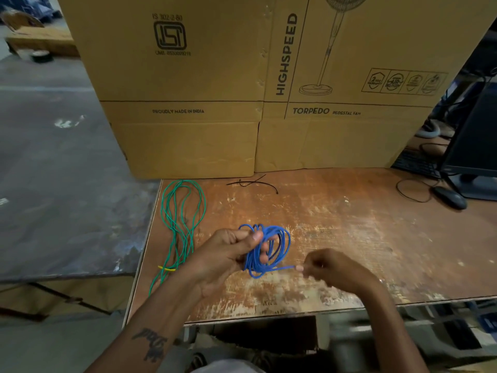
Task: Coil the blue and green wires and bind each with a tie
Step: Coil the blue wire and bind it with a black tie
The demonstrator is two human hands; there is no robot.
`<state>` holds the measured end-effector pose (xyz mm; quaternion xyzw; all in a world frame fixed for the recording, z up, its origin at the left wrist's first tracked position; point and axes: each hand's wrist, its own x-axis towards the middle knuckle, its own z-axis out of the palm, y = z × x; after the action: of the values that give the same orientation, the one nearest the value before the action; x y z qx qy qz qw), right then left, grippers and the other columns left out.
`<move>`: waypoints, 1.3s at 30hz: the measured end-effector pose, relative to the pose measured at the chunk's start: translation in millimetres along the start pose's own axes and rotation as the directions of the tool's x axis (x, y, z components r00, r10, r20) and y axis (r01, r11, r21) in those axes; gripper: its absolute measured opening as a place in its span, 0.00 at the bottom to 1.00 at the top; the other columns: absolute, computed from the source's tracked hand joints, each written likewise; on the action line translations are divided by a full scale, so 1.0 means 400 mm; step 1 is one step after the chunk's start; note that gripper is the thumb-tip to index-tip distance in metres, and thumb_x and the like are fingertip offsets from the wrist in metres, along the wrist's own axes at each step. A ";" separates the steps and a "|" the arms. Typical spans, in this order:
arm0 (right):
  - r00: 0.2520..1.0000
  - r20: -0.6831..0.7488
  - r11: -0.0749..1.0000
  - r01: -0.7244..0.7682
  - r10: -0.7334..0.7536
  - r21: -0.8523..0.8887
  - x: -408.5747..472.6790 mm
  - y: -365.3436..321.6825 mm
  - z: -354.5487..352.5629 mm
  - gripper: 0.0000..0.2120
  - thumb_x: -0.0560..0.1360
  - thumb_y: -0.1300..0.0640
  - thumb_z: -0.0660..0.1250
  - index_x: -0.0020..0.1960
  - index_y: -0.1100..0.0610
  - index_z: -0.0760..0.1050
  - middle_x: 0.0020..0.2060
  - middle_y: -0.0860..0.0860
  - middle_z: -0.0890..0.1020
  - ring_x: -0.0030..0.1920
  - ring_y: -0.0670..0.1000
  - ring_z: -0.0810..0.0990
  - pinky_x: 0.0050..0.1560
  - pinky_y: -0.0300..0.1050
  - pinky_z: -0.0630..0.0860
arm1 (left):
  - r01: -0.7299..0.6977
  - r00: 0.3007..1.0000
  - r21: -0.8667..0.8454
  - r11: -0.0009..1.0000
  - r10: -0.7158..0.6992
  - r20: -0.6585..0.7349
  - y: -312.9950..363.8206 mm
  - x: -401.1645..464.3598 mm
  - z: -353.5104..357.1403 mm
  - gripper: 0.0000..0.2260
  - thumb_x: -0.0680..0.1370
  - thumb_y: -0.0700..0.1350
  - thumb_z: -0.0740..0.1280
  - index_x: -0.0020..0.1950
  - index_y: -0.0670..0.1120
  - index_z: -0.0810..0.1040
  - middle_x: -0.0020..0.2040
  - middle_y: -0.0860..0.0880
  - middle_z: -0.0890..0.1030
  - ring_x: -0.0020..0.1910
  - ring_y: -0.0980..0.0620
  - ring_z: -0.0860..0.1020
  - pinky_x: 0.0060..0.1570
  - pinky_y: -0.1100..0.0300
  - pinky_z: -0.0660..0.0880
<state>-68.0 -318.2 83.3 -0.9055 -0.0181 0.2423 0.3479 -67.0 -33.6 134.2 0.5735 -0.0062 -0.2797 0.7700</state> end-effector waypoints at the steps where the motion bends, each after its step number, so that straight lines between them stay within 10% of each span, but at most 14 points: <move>1: 0.993 -0.116 0.986 -0.038 0.019 -0.164 0.006 -0.026 -0.020 0.19 0.76 0.35 0.73 0.41 0.51 0.82 0.30 0.45 0.81 0.31 0.46 0.76 0.35 0.45 0.72 | -0.024 1.000 0.092 0.996 0.023 0.015 -0.011 -0.006 0.000 0.12 0.80 0.47 0.66 0.45 0.42 0.84 0.40 0.45 0.83 0.40 0.50 0.80 0.46 0.57 0.76; 5: 0.936 -0.347 0.887 -0.112 -0.057 -0.448 0.006 -0.162 -0.038 0.06 0.81 0.47 0.68 0.52 0.47 0.82 0.46 0.46 0.87 0.50 0.54 0.84 0.44 0.48 0.75 | -0.107 0.993 0.348 0.931 0.115 -0.002 -0.067 0.006 0.002 0.12 0.82 0.43 0.67 0.40 0.45 0.85 0.38 0.48 0.85 0.39 0.53 0.82 0.45 0.61 0.76; 10: 0.929 -0.367 0.985 -0.023 -0.043 -0.174 -0.026 -0.297 -0.012 0.21 0.79 0.66 0.60 0.69 0.52 0.75 0.53 0.54 0.86 0.55 0.56 0.84 0.53 0.55 0.83 | -0.117 0.972 0.513 0.851 0.205 -0.117 -0.122 0.023 0.025 0.11 0.80 0.48 0.70 0.38 0.51 0.85 0.36 0.53 0.86 0.38 0.60 0.83 0.44 0.63 0.77; 16: 0.753 -0.636 0.972 0.021 -0.170 -0.235 -0.078 -0.393 0.159 0.17 0.84 0.61 0.63 0.72 0.54 0.76 0.55 0.53 0.88 0.55 0.55 0.86 0.45 0.40 0.77 | -0.050 0.957 -0.143 0.988 0.007 -0.291 -0.124 0.031 0.083 0.14 0.77 0.53 0.71 0.43 0.42 0.85 0.37 0.45 0.80 0.37 0.53 0.75 0.39 0.57 0.68; 21: 0.522 -0.815 0.964 0.216 -0.250 -0.157 -0.052 -0.324 0.281 0.16 0.85 0.56 0.63 0.71 0.50 0.79 0.66 0.43 0.83 0.70 0.45 0.79 0.73 0.55 0.72 | 0.068 0.964 -0.550 0.832 -0.196 -0.178 -0.099 0.035 0.062 0.15 0.79 0.48 0.68 0.61 0.41 0.84 0.58 0.42 0.85 0.52 0.50 0.84 0.54 0.60 0.81; 29: 0.587 -0.749 0.950 0.152 -0.308 -0.272 -0.022 -0.303 0.321 0.29 0.86 0.57 0.51 0.86 0.54 0.51 0.83 0.46 0.60 0.83 0.35 0.46 0.82 0.38 0.46 | 0.020 0.962 -0.543 0.839 -0.164 -0.218 -0.081 0.038 0.037 0.11 0.77 0.48 0.70 0.52 0.43 0.87 0.47 0.45 0.87 0.37 0.55 0.85 0.34 0.66 0.80; 34: 0.630 -0.675 0.831 -0.082 -0.384 -0.550 -0.010 -0.338 0.361 0.29 0.78 0.62 0.54 0.80 0.64 0.67 0.77 0.60 0.73 0.76 0.61 0.74 0.70 0.55 0.76 | 0.060 0.966 -0.585 0.808 -0.195 -0.169 -0.074 0.033 0.024 0.13 0.81 0.47 0.67 0.56 0.40 0.85 0.50 0.41 0.87 0.41 0.50 0.87 0.35 0.62 0.82; 39: 0.640 -0.720 0.820 -0.242 -0.267 -0.519 0.027 -0.377 0.387 0.28 0.75 0.62 0.55 0.73 0.64 0.76 0.63 0.63 0.84 0.62 0.60 0.86 0.61 0.56 0.84 | 0.123 0.958 -0.683 0.720 -0.267 -0.108 -0.080 0.037 -0.009 0.14 0.74 0.50 0.72 0.54 0.44 0.87 0.56 0.42 0.86 0.48 0.49 0.87 0.49 0.56 0.83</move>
<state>-107.8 -105.7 75.7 -0.9807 0.0526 -0.1849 0.0347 -66.8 -42.8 100.0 0.2807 0.2322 -0.2843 0.8868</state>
